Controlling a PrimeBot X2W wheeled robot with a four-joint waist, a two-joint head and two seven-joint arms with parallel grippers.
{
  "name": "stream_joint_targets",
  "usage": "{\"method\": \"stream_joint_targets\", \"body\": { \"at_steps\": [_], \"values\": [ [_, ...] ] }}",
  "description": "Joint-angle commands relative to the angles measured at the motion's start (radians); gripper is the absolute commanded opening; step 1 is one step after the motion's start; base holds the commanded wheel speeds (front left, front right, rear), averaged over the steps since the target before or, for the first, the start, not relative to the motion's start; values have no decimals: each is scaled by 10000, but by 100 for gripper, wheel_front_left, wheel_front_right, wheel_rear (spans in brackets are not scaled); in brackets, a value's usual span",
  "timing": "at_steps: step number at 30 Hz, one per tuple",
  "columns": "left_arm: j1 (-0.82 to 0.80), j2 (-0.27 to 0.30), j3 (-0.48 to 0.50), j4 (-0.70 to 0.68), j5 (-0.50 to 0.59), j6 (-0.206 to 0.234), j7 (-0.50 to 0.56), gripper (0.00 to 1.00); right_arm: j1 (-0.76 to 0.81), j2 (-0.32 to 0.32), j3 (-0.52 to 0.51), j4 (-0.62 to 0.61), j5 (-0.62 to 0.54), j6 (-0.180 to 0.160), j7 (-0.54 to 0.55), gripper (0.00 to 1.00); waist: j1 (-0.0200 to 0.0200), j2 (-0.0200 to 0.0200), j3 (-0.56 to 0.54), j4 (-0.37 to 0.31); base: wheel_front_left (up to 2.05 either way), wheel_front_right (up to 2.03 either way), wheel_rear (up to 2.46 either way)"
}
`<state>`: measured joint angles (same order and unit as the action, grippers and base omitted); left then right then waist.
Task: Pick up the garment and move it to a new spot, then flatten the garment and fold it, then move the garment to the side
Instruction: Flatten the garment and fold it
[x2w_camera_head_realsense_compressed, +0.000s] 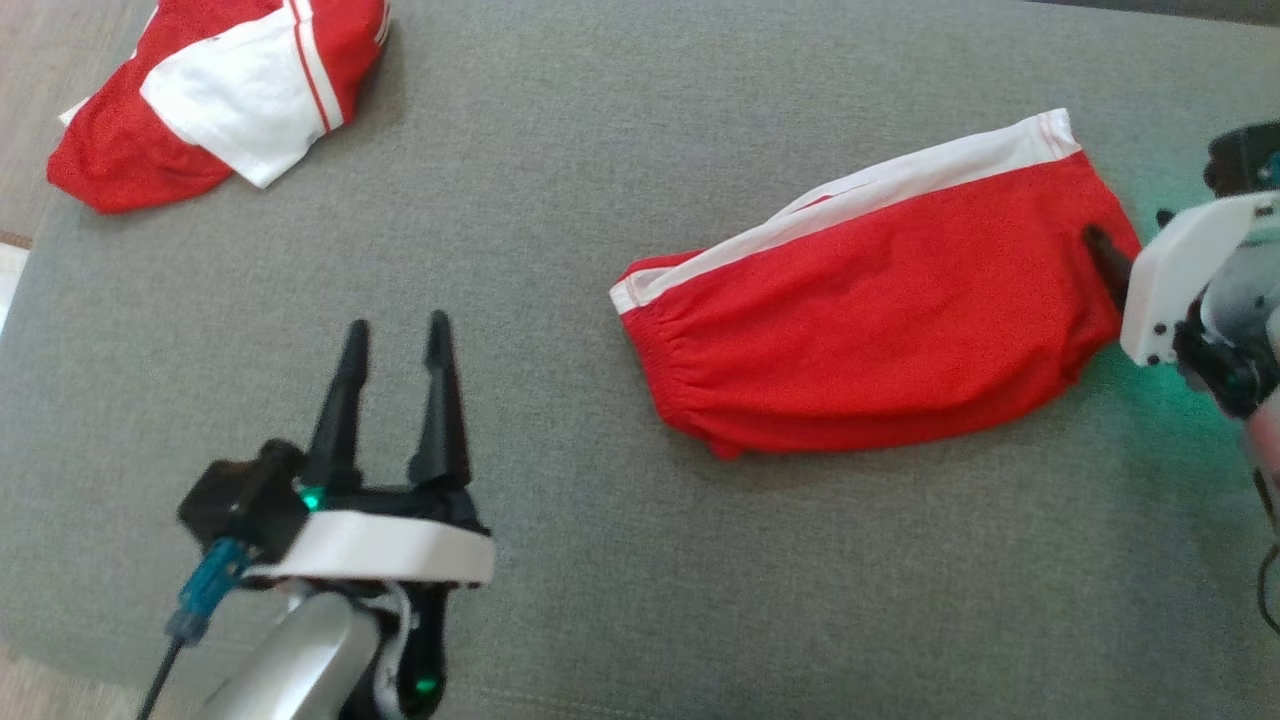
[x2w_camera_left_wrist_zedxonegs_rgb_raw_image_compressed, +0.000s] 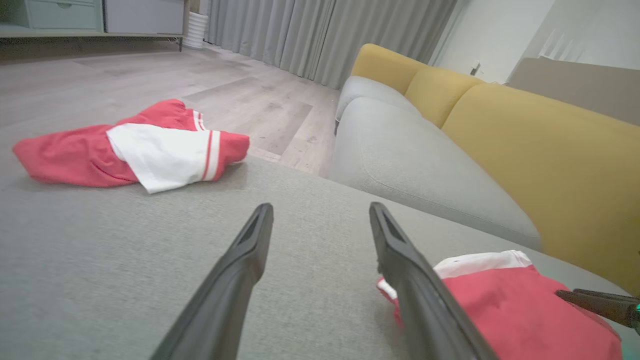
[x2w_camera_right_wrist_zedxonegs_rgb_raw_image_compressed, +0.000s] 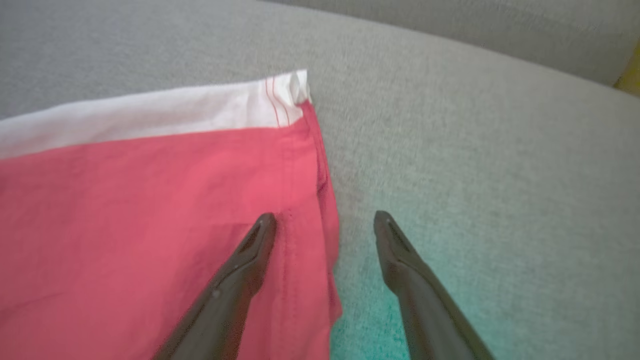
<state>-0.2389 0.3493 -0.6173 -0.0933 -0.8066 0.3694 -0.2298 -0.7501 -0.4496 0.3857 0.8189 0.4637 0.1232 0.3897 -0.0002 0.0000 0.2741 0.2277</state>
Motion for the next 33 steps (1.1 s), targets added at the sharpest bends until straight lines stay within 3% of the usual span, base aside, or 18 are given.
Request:
{"method": "stream_joint_targets", "body": {
  "at_steps": [1,7,10,11,12,13,23,33],
  "values": [
    [-48,389,462,-402,120,126,3,100,21,-206,121,-440,192,75,97,100,2,0,54,61,0,0,0],
    [387,877,984,-845,80,574,4,100,578,-402,96,-843,837,75,799,100,2,0,152,176,0,0,0],
    [475,949,1092,-925,75,642,-19,100,741,-352,96,-971,936,75,954,46,2,0,168,156,0,0,0],
    [483,971,1135,-939,93,671,-32,100,774,-321,100,-1023,947,75,962,34,2,0,177,137,0,0,0],
    [481,985,1174,-956,105,693,-43,100,792,-277,74,-1078,968,75,925,11,2,0,190,110,0,0,0],
    [471,990,1206,-968,115,714,-52,100,800,-225,46,-1124,979,75,876,0,2,0,203,77,0,0,0],
    [340,1007,1111,-788,248,720,-21,100,908,289,-669,-1354,756,75,-574,0,2,0,-198,-695,0,0,0],
    [828,1062,1163,-491,73,881,51,100,2713,1146,-2038,-2460,-73,75,-1238,0,2,0,-1058,-2181,0,0,0]
  ]
}}
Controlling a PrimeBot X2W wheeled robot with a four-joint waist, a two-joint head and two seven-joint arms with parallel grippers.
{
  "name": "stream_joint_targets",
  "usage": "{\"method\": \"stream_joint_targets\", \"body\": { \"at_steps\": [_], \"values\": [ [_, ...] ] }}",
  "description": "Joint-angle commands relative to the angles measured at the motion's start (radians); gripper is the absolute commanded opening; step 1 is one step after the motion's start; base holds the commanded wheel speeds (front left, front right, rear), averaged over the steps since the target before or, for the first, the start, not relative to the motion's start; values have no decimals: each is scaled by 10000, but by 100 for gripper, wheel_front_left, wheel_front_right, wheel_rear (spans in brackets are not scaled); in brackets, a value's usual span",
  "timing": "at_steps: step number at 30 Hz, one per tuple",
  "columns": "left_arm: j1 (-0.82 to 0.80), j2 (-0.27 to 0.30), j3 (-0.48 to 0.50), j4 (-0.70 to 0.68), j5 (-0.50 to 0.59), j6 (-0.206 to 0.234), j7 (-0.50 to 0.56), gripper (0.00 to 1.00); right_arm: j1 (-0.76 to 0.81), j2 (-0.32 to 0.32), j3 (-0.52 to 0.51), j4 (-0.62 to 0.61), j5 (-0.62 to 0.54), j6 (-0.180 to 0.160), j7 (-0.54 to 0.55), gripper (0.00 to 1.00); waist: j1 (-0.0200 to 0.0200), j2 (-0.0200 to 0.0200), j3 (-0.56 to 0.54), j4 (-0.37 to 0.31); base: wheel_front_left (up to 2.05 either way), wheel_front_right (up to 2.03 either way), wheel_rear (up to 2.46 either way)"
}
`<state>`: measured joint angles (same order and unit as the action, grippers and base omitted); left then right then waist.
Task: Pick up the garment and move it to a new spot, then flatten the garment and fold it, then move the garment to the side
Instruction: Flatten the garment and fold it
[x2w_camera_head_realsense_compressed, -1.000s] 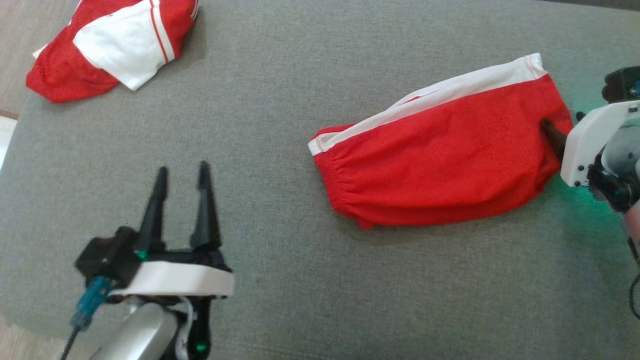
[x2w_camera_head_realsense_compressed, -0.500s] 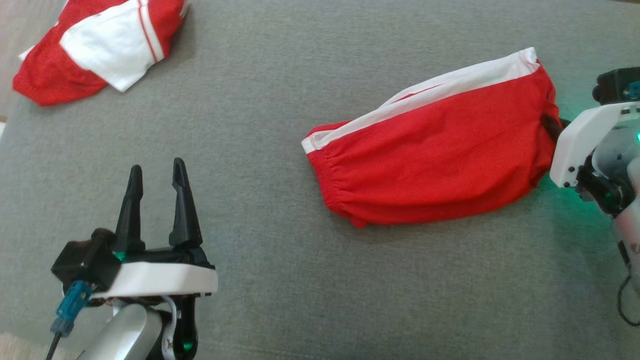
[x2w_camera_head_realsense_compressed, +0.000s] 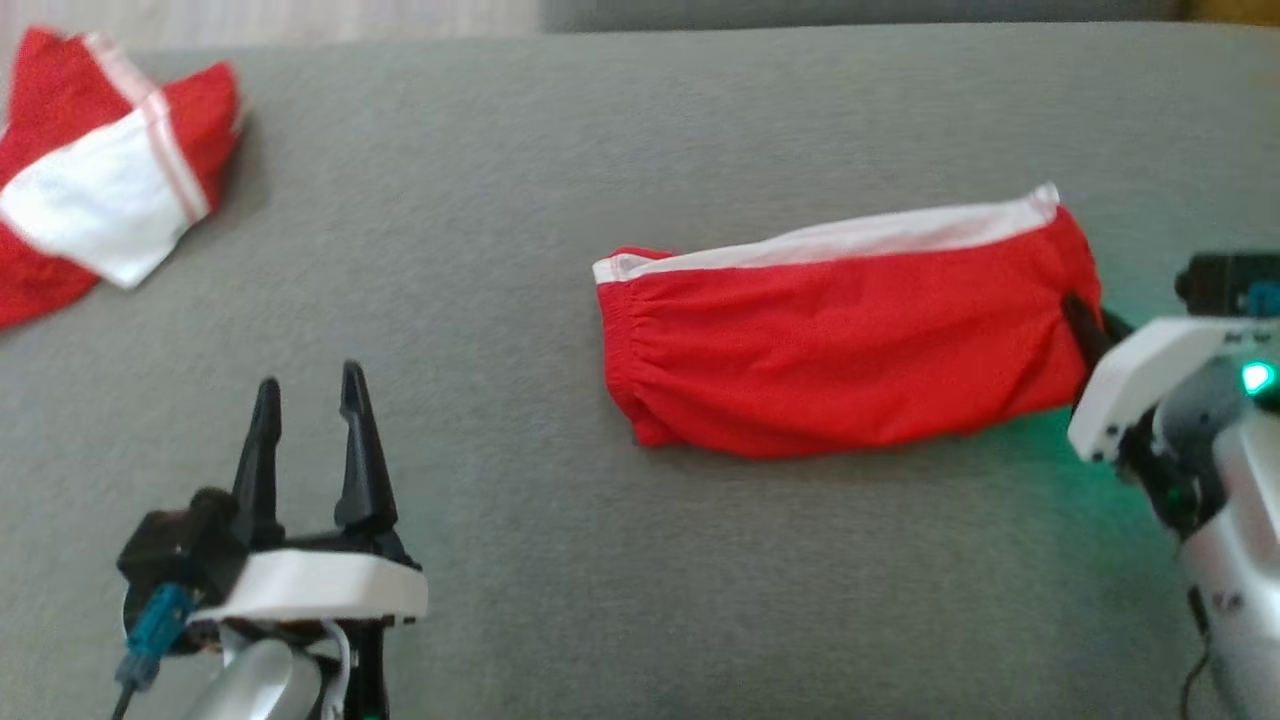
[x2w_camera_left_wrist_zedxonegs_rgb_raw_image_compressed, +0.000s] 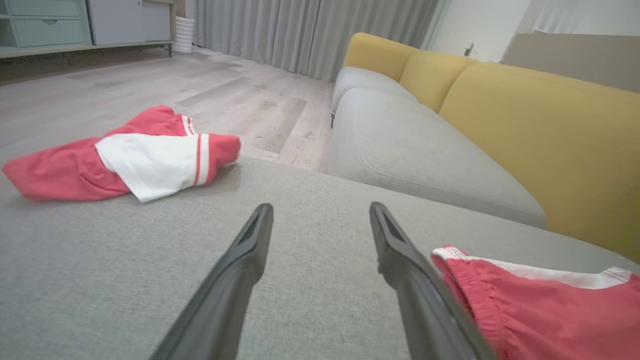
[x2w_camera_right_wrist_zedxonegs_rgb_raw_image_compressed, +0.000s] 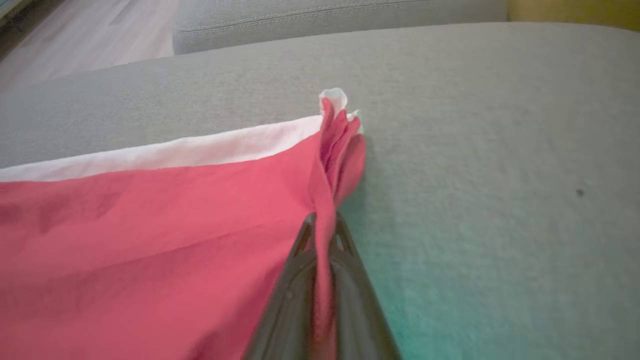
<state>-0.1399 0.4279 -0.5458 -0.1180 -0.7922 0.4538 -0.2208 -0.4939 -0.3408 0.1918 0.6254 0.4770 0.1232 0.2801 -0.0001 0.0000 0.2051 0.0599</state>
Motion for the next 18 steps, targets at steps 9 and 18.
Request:
{"method": "stream_joint_targets", "body": {
  "at_steps": [9,18],
  "values": [
    [-41,270,285,-178,-62,96,83,100,1471,818,-1286,-1859,-1009,75,318,0,1,0,-624,-840,0,0,0],
    [-129,101,80,-16,-75,58,171,100,990,1513,-897,-3078,-1660,75,994,0,1,0,-729,-273,0,0,0]
  ]
}}
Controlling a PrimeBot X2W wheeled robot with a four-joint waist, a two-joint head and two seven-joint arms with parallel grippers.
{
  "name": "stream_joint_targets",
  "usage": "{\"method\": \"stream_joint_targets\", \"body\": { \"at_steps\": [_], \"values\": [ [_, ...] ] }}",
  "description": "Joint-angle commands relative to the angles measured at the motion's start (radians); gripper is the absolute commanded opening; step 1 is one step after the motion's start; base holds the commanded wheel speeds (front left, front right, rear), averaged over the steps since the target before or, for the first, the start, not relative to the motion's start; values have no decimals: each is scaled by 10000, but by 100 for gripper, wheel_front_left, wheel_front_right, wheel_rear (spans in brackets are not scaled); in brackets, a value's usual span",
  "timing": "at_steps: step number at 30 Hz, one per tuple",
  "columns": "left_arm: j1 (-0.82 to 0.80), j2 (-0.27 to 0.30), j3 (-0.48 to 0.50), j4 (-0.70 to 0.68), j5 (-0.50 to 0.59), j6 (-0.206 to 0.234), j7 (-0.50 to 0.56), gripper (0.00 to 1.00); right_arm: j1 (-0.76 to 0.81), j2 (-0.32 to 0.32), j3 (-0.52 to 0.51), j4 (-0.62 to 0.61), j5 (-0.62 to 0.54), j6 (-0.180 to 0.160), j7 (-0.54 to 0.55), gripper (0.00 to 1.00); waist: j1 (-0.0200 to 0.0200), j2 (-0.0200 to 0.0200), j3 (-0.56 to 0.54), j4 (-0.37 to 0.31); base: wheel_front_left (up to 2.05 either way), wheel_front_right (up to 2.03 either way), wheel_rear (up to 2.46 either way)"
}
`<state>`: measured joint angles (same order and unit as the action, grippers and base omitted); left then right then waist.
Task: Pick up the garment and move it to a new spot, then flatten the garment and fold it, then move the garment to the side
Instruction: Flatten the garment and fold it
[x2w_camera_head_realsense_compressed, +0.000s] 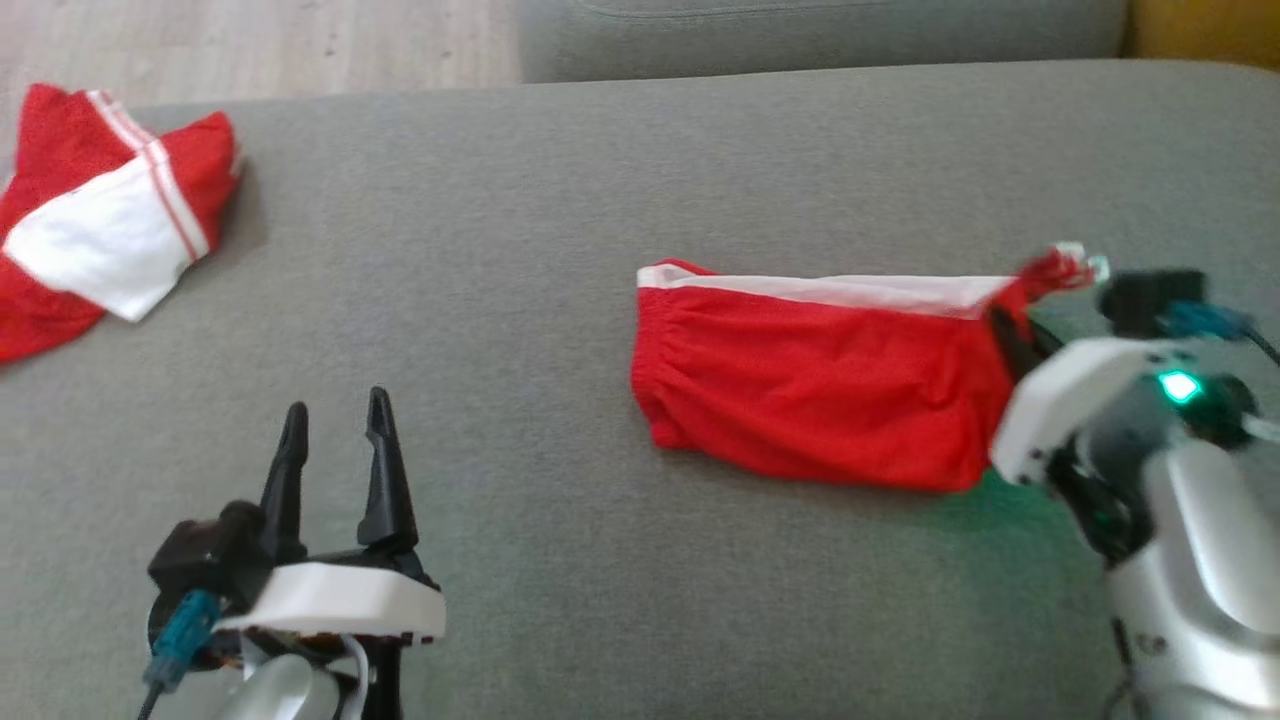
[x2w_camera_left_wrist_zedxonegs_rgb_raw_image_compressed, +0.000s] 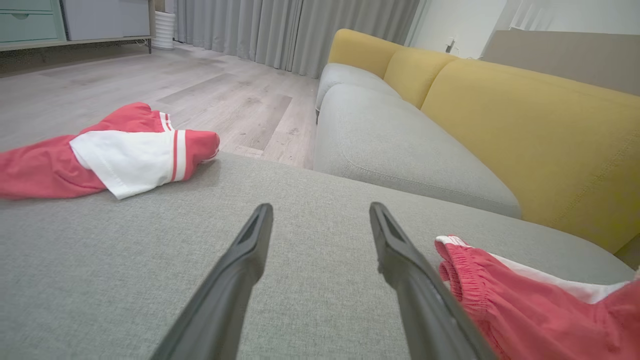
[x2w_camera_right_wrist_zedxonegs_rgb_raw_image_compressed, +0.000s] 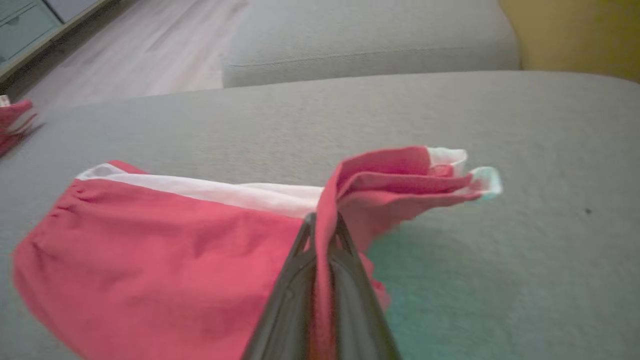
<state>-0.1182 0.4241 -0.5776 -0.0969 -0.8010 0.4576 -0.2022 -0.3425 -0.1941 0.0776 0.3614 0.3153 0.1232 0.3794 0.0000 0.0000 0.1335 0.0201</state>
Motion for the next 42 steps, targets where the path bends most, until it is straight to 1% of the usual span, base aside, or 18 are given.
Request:
{"method": "stream_joint_targets", "body": {
  "at_steps": [1,4,8,13,16,19,20,21,22,23,28,34,37,42],
  "values": [
    [-363,108,378,-210,12,1,-23,100,-643,147,427,-541,-70,75,72,0,0,0,-17,220,0,0,0],
    [-398,13,303,-146,10,-67,-51,100,-1032,554,1115,-750,-57,75,258,0,0,0,-16,498,0,0,0],
    [-460,-137,206,-23,1,-168,-97,100,-1514,1014,2186,-722,108,75,398,0,0,0,11,892,0,0,0],
    [-507,-305,99,105,-5,-255,-142,100,-1708,1305,3468,-266,502,75,529,0,0,0,39,1358,0,0,0],
    [-505,-361,73,187,-21,-300,-169,100,-1671,1356,3835,98,647,75,486,0,0,0,34,1550,0,0,0],
    [-475,-389,75,248,-35,-322,-200,100,-1677,1376,3937,392,684,75,303,0,0,0,25,1631,0,0,0],
    [-468,-393,78,265,-38,-330,-209,100,-1690,1380,3953,480,684,75,240,11,0,0,16,1641,0,0,0],
    [-458,-395,85,282,-43,-333,-218,100,-1708,1384,3965,558,686,75,167,37,0,0,5,1638,0,0,0],
    [-444,-393,97,297,-51,-331,-225,100,-1726,1389,3968,617,696,75,65,80,0,0,-6,1623,0,0,0],
    [-429,-392,108,310,-57,-327,-232,100,-1745,1393,3988,655,694,75,-63,100,0,0,-17,1594,0,0,0],
    [-416,-404,64,324,-50,-348,-233,100,-1774,1409,4057,704,851,75,-501,100,0,0,-87,1393,0,0,0],
    [-396,-393,-64,316,-11,-341,-160,100,-1733,1362,3875,559,872,75,-1035,100,0,0,-273,934,0,0,0],
    [-411,-364,-95,266,29,-307,-131,100,-1717,1240,3600,386,661,75,-1426,100,0,0,-309,791,0,0,0],
    [-474,-342,-136,183,78,-278,-101,100,-1596,939,2859,104,-118,75,-2403,100,0,0,-268,729,0,0,0]
  ]
}}
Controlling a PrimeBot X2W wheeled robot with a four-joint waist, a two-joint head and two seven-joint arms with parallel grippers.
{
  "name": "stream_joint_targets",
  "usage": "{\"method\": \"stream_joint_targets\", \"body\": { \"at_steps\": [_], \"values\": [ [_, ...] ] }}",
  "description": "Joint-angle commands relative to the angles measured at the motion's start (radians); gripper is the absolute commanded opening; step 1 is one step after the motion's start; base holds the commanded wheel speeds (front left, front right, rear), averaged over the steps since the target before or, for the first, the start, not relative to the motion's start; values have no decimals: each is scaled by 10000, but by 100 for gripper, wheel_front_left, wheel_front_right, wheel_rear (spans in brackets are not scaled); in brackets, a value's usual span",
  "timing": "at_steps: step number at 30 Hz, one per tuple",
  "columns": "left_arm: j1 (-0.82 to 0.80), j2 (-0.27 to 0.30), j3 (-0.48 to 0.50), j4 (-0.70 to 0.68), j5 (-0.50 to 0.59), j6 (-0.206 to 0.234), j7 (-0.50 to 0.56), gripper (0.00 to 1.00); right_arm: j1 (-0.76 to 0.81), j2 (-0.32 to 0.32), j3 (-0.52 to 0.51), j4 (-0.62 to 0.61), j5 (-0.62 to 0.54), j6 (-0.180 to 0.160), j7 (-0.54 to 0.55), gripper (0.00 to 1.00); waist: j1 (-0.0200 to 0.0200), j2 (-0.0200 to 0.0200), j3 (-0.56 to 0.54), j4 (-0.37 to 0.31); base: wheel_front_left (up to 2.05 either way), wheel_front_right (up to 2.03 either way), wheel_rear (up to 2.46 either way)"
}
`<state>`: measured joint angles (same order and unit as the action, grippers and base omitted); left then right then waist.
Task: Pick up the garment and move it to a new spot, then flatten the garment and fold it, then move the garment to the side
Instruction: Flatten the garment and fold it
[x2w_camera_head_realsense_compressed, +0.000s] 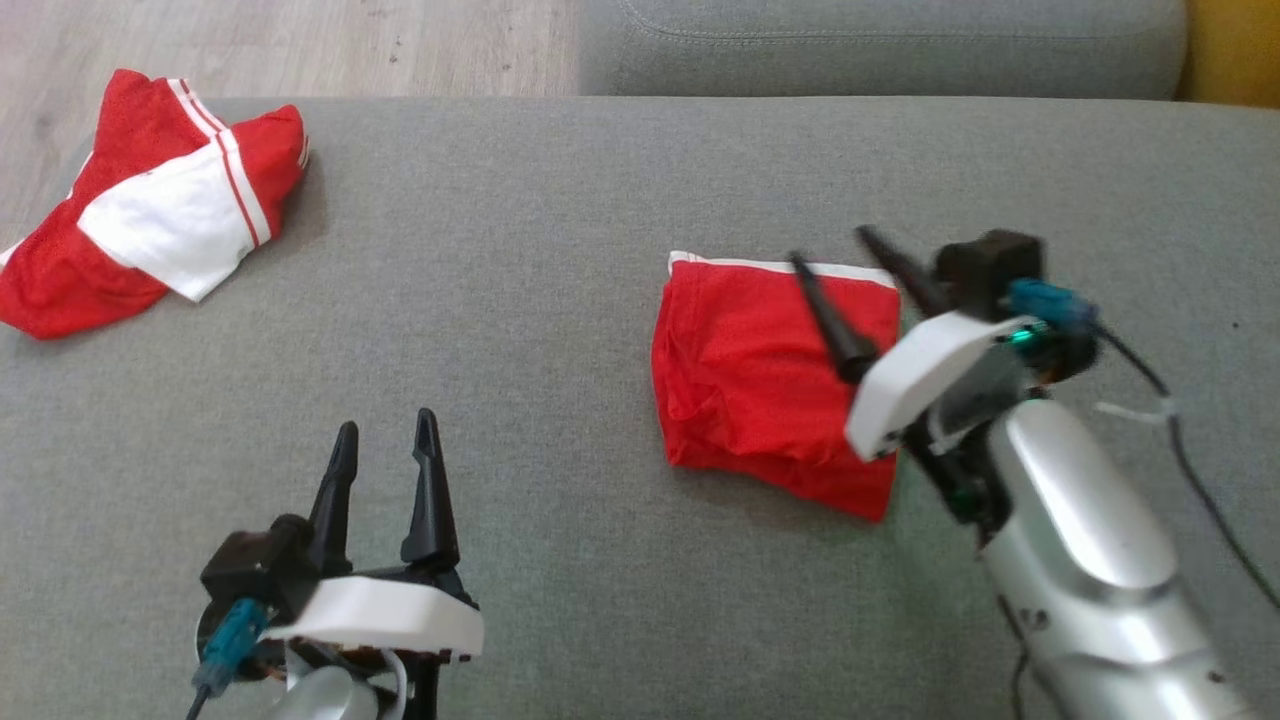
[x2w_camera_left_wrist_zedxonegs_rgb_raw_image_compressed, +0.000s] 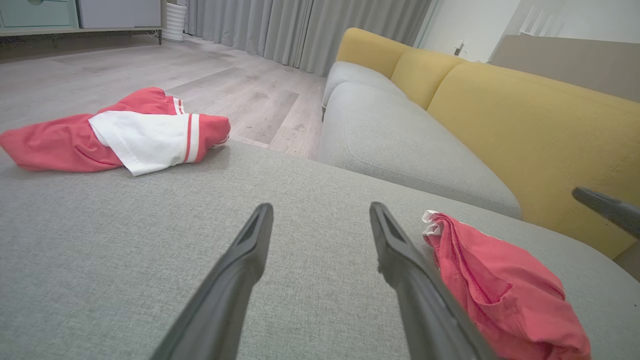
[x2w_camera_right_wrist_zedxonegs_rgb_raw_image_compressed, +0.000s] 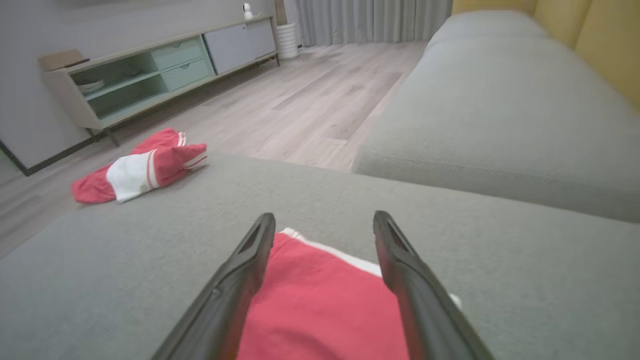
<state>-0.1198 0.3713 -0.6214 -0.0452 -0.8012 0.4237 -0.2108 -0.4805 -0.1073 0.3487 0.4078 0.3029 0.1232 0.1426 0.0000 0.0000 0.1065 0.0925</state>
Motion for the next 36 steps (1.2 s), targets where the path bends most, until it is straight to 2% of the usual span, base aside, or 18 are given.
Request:
{"method": "stream_joint_targets", "body": {
  "at_steps": [1,2,3,4,5,7,8,15,29,36],
  "values": [
    [-469,186,290,-345,84,61,-6,100,-160,-25,57,-368,-175,75,-172,100,0,0,16,19,0,0,0],
    [-473,190,283,-354,90,63,-5,100,-97,-120,-6,-366,-348,75,-304,100,0,0,33,39,0,0,0],
    [-469,195,275,-362,94,69,-3,100,-25,-220,-49,-338,-523,75,-407,95,0,0,52,67,0,0,0],
    [-466,198,269,-367,96,76,3,100,55,-325,-42,-287,-691,75,-465,66,0,0,77,108,0,0,0],
    [-468,201,267,-368,94,77,7,100,131,-404,-14,-228,-808,75,-517,44,0,0,107,154,0,0,0],
    [-478,205,275,-357,84,74,6,100,307,-466,67,-51,-886,75,-522,10,0,0,157,246,0,0,0],
    [-484,205,277,-349,79,69,6,100,373,-480,136,40,-889,75,-526,0,0,0,184,297,0,0,0],
    [-568,166,308,-299,66,73,-18,100,412,-333,941,927,-838,75,-670,0,0,0,334,639,0,0,0],
    [-544,125,378,-200,9,93,-95,100,-200,394,3726,2548,87,75,-793,0,0,0,338,831,0,0,0],
    [-507,103,413,-129,-31,89,-131,100,-363,489,4125,2809,411,75,-1235,0,0,0,262,653,0,0,0]
  ]
}}
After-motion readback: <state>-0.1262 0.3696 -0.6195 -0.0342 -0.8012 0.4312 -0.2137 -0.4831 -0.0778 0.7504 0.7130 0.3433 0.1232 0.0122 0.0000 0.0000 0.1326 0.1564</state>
